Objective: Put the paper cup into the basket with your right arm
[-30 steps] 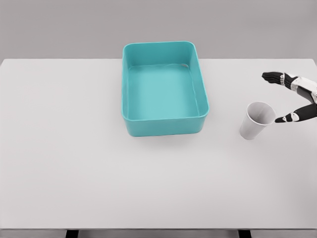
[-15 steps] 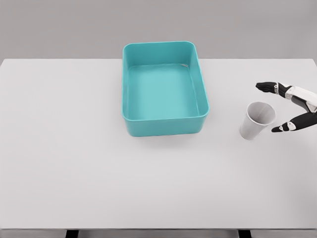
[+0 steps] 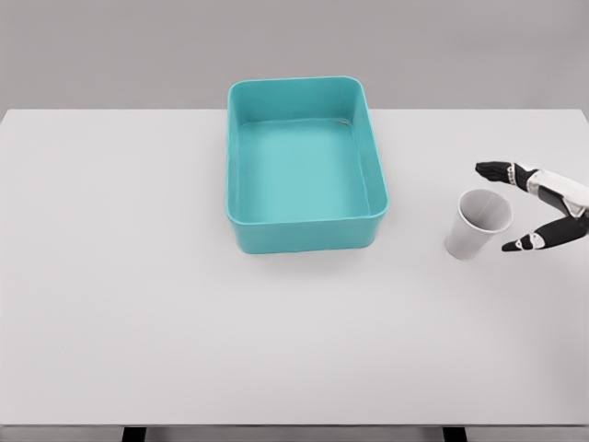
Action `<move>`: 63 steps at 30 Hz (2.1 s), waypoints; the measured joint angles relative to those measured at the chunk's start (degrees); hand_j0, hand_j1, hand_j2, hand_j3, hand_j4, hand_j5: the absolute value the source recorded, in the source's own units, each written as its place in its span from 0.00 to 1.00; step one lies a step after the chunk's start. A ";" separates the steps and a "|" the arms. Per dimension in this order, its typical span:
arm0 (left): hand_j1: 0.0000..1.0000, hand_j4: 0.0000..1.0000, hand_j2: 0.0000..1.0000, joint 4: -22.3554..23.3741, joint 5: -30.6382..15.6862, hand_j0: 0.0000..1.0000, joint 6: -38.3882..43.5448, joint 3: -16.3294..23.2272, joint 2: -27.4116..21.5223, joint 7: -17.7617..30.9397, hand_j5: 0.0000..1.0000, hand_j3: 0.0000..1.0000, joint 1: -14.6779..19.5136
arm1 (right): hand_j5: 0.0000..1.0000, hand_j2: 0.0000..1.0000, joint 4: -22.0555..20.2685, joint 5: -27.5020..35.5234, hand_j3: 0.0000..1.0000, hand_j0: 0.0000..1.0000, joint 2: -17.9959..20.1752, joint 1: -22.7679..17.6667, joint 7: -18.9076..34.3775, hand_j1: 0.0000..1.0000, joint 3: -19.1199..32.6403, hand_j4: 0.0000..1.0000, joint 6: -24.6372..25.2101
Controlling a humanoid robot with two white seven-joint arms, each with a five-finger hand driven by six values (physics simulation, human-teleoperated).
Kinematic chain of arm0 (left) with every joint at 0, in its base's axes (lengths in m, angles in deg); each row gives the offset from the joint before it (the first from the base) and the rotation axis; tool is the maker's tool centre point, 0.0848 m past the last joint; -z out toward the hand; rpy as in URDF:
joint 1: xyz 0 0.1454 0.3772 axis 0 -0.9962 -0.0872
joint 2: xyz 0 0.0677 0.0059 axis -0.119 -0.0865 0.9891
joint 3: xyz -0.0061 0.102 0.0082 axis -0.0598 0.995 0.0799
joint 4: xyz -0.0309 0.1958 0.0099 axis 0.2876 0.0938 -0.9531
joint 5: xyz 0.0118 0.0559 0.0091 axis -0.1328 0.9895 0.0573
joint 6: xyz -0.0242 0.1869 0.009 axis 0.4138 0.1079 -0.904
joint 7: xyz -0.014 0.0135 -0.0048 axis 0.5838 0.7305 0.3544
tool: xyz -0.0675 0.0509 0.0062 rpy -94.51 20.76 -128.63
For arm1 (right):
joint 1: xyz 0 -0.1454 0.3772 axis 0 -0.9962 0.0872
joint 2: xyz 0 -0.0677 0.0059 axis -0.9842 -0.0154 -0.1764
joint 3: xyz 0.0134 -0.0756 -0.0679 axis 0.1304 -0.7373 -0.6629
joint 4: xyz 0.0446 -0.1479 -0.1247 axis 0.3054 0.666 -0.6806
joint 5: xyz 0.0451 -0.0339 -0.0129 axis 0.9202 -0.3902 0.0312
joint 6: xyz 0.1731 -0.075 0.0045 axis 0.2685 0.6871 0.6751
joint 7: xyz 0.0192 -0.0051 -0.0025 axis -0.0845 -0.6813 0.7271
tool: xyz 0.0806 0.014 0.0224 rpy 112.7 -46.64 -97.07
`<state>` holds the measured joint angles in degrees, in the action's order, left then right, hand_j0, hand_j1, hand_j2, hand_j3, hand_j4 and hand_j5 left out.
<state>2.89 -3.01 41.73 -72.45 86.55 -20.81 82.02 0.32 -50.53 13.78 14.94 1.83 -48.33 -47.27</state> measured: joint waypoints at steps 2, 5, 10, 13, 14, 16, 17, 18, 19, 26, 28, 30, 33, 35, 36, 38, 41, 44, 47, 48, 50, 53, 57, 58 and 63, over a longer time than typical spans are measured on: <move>1.00 1.00 1.00 0.00 0.00 1.00 0.00 0.00 0.00 0.00 1.00 1.00 0.00 | 1.00 1.00 0.62 -0.18 1.00 1.00 -0.55 0.09 0.00 1.00 -0.17 1.00 0.00; 1.00 1.00 1.00 0.00 0.00 1.00 0.00 0.00 0.00 -0.01 1.00 1.00 0.00 | 1.00 1.00 1.47 -0.37 1.00 1.00 -1.06 0.18 0.00 1.00 -0.33 1.00 0.00; 1.00 1.00 1.00 0.00 0.00 1.00 0.00 0.00 0.00 0.00 1.00 1.00 0.00 | 1.00 1.00 2.22 -0.50 1.00 1.00 -1.79 0.26 0.00 1.00 -0.56 1.00 0.01; 1.00 1.00 1.00 0.00 0.00 1.00 0.00 0.00 0.00 -0.01 1.00 1.00 0.00 | 1.00 1.00 2.59 -0.51 1.00 1.00 -2.00 0.53 0.00 1.00 -0.60 1.00 0.02; 1.00 1.00 1.00 0.00 0.00 1.00 0.00 0.00 0.00 -0.01 1.00 1.00 0.00 | 1.00 1.00 2.69 -0.51 1.00 1.00 -2.04 0.62 0.00 1.00 -0.61 1.00 0.02; 1.00 1.00 1.00 0.00 0.00 1.00 0.00 0.00 0.00 0.00 1.00 1.00 0.00 | 1.00 1.00 3.09 -0.51 1.00 1.00 -2.14 0.70 0.00 1.00 -0.61 1.00 0.02; 1.00 1.00 1.00 0.00 0.00 1.00 0.00 0.00 0.00 0.01 1.00 1.00 0.00 | 1.00 1.00 3.29 -0.52 1.00 1.00 -2.20 0.70 0.00 1.00 -0.62 1.00 0.02; 1.00 1.00 1.00 0.00 0.00 1.00 0.00 0.00 0.00 0.00 1.00 1.00 0.00 | 1.00 1.00 3.54 -0.52 1.00 1.00 -2.42 0.88 0.00 1.00 -0.61 1.00 0.02; 1.00 1.00 1.00 0.00 0.00 1.00 0.00 0.00 0.00 0.00 1.00 1.00 0.00 | 1.00 1.00 3.87 -0.57 1.00 1.00 -2.78 0.97 0.00 1.00 -0.62 1.00 0.02; 1.00 1.00 1.00 0.00 0.00 1.00 0.00 0.00 0.00 0.00 1.00 1.00 0.00 | 1.00 1.00 5.65 -1.66 1.00 1.00 -4.65 1.14 0.00 1.00 -0.58 1.00 0.01; 1.00 1.00 1.00 0.00 0.00 1.00 0.00 0.00 0.00 0.01 1.00 1.00 0.00 | 1.00 1.00 5.87 -1.79 1.00 1.00 -4.83 1.14 0.00 1.00 -0.60 1.00 0.01; 1.00 1.00 1.00 0.00 0.00 1.00 0.00 0.00 0.00 0.01 1.00 1.00 0.00 | 1.00 1.00 5.93 -1.86 1.00 1.00 -4.92 1.14 0.00 1.00 -0.62 1.00 0.01; 1.00 1.00 1.00 0.00 0.00 1.00 0.00 0.00 0.00 0.00 1.00 1.00 0.00 | 1.00 1.00 5.95 -1.90 1.00 1.00 -5.05 1.14 0.00 1.00 -0.62 1.00 0.02; 1.00 1.00 1.00 0.00 0.00 1.00 0.00 0.00 0.00 0.00 1.00 1.00 0.00 | 1.00 1.00 6.00 -1.91 1.00 1.00 -5.30 1.23 0.00 1.00 -0.62 1.00 0.02; 1.00 1.00 1.00 0.00 0.00 1.00 0.00 0.00 0.00 0.00 1.00 1.00 0.00 | 1.00 1.00 6.01 -1.92 1.00 1.00 -5.43 1.23 0.00 1.00 -0.62 1.00 0.02; 1.00 1.00 1.00 0.00 0.00 1.00 0.00 0.00 0.00 -0.01 1.00 1.00 0.00 | 1.00 1.00 6.03 -1.96 1.00 1.00 -5.65 1.32 0.00 1.00 -0.62 1.00 0.02; 1.00 1.00 1.00 0.00 0.00 1.00 0.00 0.00 0.00 -0.01 1.00 1.00 0.00 | 1.00 1.00 6.04 -2.00 1.00 1.00 -5.80 1.32 0.00 1.00 -0.62 1.00 0.02; 1.00 1.00 1.00 0.00 0.00 1.00 0.00 0.00 0.00 -0.01 1.00 1.00 0.00 | 1.00 1.00 6.15 -2.26 1.00 1.00 -5.95 1.32 0.00 1.00 -0.62 1.00 0.02; 1.00 1.00 1.00 0.00 0.00 1.00 0.00 0.00 0.00 0.00 1.00 1.00 0.00 | 1.00 1.00 6.26 -2.72 1.00 1.00 -6.03 1.32 0.00 1.00 -0.62 1.00 0.02; 1.00 1.00 1.00 0.00 0.00 1.00 0.00 0.00 0.00 0.01 1.00 1.00 0.00 | 1.00 1.00 6.28 -2.80 1.00 1.00 -6.04 1.32 0.00 1.00 -0.61 1.00 0.02; 1.00 1.00 1.00 0.00 0.00 1.00 0.00 0.00 0.00 0.02 1.00 1.00 0.00 | 0.99 0.99 6.30 -2.89 0.99 0.99 -6.06 1.32 0.00 0.99 -0.59 0.99 0.05; 1.00 1.00 1.00 0.00 0.00 1.00 0.00 0.00 0.00 0.00 1.00 1.00 0.00 | 0.86 0.86 6.24 -2.93 0.86 0.86 -6.07 1.41 0.00 0.86 -0.56 0.86 0.33; 1.00 1.00 1.00 0.00 0.00 1.00 0.00 0.00 0.00 0.00 1.00 1.00 0.00 | 0.80 0.80 6.12 -2.79 0.80 0.80 -6.07 1.41 0.00 0.80 -0.52 0.80 0.66; 1.00 1.00 1.00 0.00 0.00 1.00 0.00 0.00 0.00 0.00 1.00 1.00 0.00 | 0.80 0.80 6.05 -2.75 0.80 0.80 -6.07 1.41 0.00 0.80 -0.50 0.80 0.67; 1.00 1.00 1.00 0.00 0.00 1.00 0.00 0.00 0.00 -0.01 1.00 1.00 0.00 | 0.77 0.77 5.79 -2.50 0.77 0.77 -6.08 1.41 -0.01 0.77 -0.44 0.77 0.40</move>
<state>2.89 -3.01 41.73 -72.45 86.55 -20.82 82.02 6.11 -53.02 7.70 16.34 1.83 -48.77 -46.87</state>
